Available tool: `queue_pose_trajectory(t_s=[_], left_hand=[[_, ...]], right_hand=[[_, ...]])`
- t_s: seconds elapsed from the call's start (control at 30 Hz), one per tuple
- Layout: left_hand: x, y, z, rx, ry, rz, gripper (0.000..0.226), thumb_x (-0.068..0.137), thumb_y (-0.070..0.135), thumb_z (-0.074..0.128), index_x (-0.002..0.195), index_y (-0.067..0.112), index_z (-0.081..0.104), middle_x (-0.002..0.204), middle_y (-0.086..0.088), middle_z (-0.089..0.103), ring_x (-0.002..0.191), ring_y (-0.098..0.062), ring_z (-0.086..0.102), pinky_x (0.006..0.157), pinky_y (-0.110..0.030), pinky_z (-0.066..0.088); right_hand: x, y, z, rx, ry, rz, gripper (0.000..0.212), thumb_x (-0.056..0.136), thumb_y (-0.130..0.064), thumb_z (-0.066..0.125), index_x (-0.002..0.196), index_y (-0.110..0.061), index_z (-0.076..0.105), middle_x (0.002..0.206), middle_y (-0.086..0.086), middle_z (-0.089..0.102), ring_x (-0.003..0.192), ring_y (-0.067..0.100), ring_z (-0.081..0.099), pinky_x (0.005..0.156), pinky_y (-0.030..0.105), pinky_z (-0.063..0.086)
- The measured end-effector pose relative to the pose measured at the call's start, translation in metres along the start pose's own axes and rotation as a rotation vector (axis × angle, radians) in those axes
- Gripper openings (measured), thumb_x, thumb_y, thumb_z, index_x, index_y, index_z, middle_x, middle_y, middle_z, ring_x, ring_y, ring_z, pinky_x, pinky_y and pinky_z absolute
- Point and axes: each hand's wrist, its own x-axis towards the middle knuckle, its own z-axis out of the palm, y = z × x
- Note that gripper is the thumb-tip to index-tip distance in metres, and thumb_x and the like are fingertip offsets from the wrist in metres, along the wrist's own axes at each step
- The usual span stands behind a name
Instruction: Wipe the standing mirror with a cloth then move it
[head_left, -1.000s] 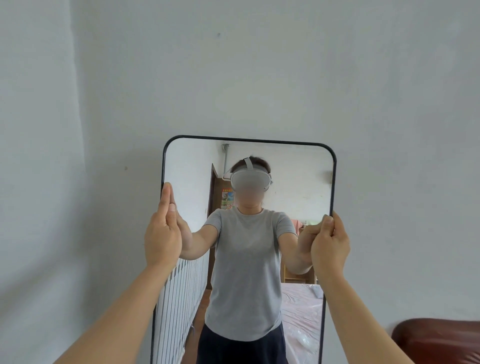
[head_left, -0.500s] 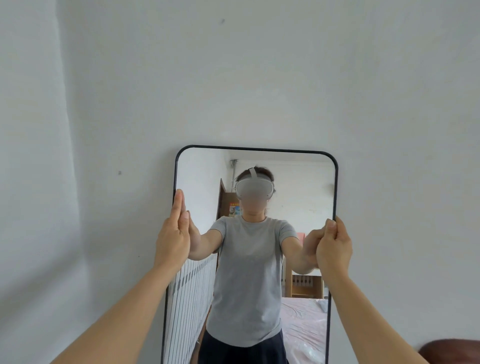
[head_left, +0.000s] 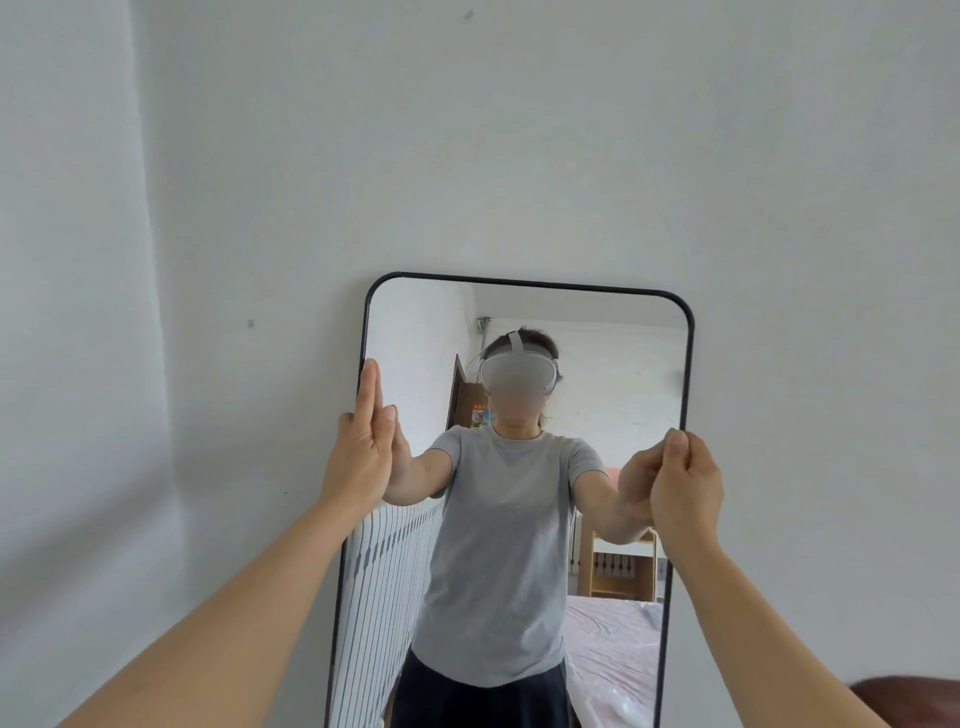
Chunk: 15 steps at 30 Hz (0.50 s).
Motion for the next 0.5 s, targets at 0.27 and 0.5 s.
queue_pose_trajectory(t_s=[0.27, 0.5], left_hand=[[0.008, -0.018, 0.001, -0.127, -0.003, 0.024, 0.048, 0.096, 0.051, 0.031, 0.135, 0.063, 0.005, 0.124, 0.031, 0.046, 0.106, -0.020, 0.050, 0.100, -0.027, 0.035], [-0.003, -0.001, -0.011, -0.006, 0.057, -0.050, 0.052, 0.100, 0.022, 0.038, 0.149, 0.022, 0.020, 0.110, -0.013, 0.034, 0.110, -0.019, 0.038, 0.099, -0.017, 0.027]], right_hand=[[-0.005, 0.003, -0.003, 0.015, -0.030, 0.023, 0.028, 0.100, -0.023, 0.034, 0.092, -0.008, 0.057, 0.080, 0.001, 0.057, 0.087, 0.025, 0.055, 0.072, 0.030, 0.037], [-0.014, -0.005, -0.008, -0.099, 0.025, 0.006, 0.041, 0.100, -0.030, 0.036, 0.136, -0.013, 0.044, 0.132, 0.006, 0.049, 0.118, 0.024, 0.048, 0.096, 0.036, 0.038]])
